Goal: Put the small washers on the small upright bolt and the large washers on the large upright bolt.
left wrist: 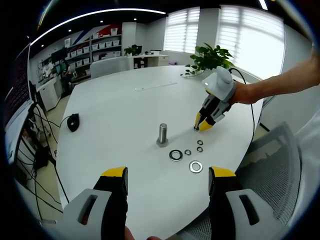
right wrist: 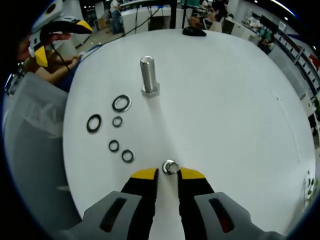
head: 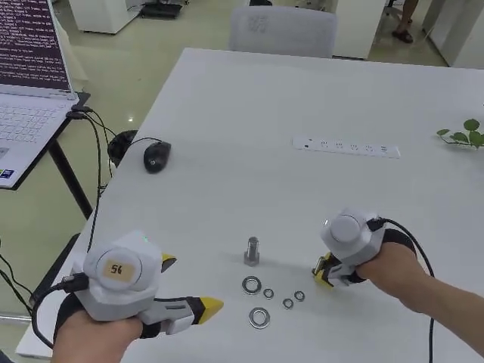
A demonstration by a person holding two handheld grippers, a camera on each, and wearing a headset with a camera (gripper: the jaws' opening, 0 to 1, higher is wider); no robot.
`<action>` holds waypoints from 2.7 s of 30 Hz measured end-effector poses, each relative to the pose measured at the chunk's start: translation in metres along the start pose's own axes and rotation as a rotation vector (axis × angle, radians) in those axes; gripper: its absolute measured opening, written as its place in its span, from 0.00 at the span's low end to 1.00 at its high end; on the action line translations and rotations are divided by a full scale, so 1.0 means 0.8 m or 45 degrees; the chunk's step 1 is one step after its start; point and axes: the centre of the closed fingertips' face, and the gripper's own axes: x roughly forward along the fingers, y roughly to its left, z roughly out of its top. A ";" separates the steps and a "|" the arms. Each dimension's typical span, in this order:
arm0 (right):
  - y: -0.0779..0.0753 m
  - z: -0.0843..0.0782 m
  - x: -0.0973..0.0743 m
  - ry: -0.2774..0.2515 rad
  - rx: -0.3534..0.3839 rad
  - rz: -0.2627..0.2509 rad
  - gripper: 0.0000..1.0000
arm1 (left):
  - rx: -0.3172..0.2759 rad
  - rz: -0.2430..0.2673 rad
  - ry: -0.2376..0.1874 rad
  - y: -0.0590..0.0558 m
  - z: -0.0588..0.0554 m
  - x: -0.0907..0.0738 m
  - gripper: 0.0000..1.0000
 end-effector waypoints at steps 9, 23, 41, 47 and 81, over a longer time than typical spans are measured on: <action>0.006 -0.010 -0.017 -0.048 0.060 -0.024 0.21 | 0.027 -0.032 0.002 0.000 0.001 0.004 0.65; 0.053 -0.025 -0.012 -0.097 0.100 0.046 0.19 | 0.046 -0.056 0.004 -0.010 0.007 0.013 0.65; 0.067 0.018 0.014 -0.112 -0.148 0.095 0.17 | 0.021 -0.024 0.006 -0.008 0.002 0.004 0.65; 0.068 0.018 0.015 -0.077 -0.210 0.108 0.17 | 0.014 -0.019 0.010 -0.009 -0.002 0.006 0.65; 0.077 0.007 0.011 -0.032 -0.375 0.189 0.19 | 0.014 0.004 -0.005 -0.009 0.001 0.001 0.65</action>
